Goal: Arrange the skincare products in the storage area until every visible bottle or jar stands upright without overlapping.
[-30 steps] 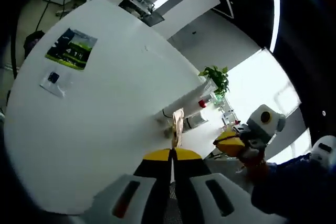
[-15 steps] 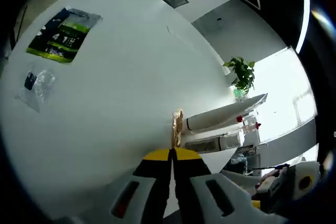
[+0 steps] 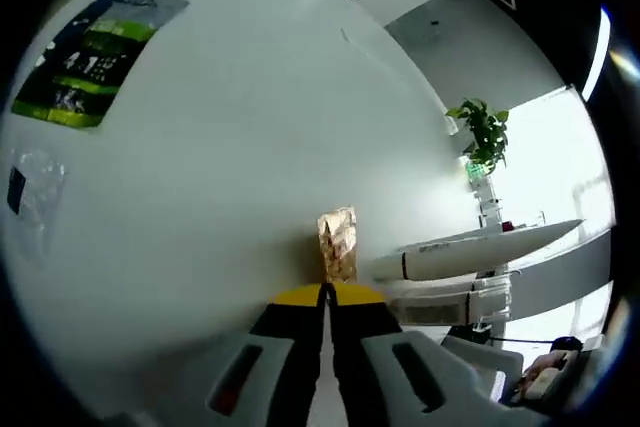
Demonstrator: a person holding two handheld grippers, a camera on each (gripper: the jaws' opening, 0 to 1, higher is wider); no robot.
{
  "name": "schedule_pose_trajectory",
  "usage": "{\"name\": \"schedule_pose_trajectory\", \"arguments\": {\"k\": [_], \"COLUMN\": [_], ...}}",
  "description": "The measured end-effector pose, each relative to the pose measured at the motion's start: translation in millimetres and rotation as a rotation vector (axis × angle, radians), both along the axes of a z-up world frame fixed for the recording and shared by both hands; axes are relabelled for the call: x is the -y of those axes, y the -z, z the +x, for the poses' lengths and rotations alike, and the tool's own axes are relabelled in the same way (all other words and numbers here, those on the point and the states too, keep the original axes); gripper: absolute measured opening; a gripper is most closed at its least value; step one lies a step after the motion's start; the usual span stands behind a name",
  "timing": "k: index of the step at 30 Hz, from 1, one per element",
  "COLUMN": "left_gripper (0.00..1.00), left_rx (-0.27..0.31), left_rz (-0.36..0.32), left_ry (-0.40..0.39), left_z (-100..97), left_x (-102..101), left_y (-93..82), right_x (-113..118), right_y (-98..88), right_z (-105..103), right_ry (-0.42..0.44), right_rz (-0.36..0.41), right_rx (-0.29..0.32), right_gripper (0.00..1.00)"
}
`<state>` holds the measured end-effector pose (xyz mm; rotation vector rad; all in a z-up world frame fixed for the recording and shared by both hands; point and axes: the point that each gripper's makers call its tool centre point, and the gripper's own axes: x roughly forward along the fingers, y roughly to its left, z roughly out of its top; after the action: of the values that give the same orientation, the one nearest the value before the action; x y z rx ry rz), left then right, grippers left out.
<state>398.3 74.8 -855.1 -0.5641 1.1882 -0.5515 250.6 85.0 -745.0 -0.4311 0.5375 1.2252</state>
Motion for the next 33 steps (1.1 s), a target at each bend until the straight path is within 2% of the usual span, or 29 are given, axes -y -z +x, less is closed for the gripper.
{"name": "schedule_pose_trajectory", "arguments": {"k": [3, 6, 10, 16, 19, 22, 24, 26, 30, 33], "left_gripper": [0.00, 0.00, 0.03, 0.13, 0.16, 0.17, 0.18, 0.19, 0.27, 0.42], "left_rx": [-0.019, 0.006, 0.031, 0.063, 0.093, 0.195, 0.233, 0.288, 0.336, 0.345], "left_rz": [0.022, 0.073, 0.093, 0.096, 0.114, 0.183, 0.228, 0.310, 0.386, 0.481], "left_ry": [0.038, 0.070, 0.056, 0.055, 0.044, 0.014, -0.002, -0.044, -0.160, -0.237], "left_z": [-3.2, -2.3, 1.7, -0.4, 4.2, 17.5, 23.5, 35.0, 50.4, 56.4], "left_x": [-0.6, -5.3, -9.4, -8.0, -14.6, -34.7, -49.4, -78.9, -123.3, -159.8], "left_y": [3.6, 7.1, 5.8, 0.7, -1.1, -7.7, -10.4, -13.8, -23.1, -24.2], "right_x": [0.0, 0.0, 1.5, 1.8, 1.6, 2.4, 2.6, 2.4, 1.4, 1.4], "right_y": [1.5, 2.4, 3.8, 5.4, 6.0, 6.5, 6.7, 6.6, 7.0, 8.2], "right_z": [-0.5, -0.1, 1.5, 1.0, 0.5, 0.4, 0.8, 0.7, -0.9, -1.6], "right_ry": [-0.003, -0.005, 0.003, 0.002, -0.001, 0.000, 0.002, 0.002, -0.005, -0.008], "right_rz": [-0.006, -0.012, -0.017, -0.023, -0.026, -0.029, -0.030, -0.030, -0.030, -0.034], "right_rx": [0.001, 0.007, 0.004, 0.004, 0.004, 0.004, 0.005, 0.004, 0.002, 0.001], "right_gripper": [0.00, 0.00, 0.00, 0.00, 0.00, 0.00, 0.00, 0.00, 0.00, 0.00]}}
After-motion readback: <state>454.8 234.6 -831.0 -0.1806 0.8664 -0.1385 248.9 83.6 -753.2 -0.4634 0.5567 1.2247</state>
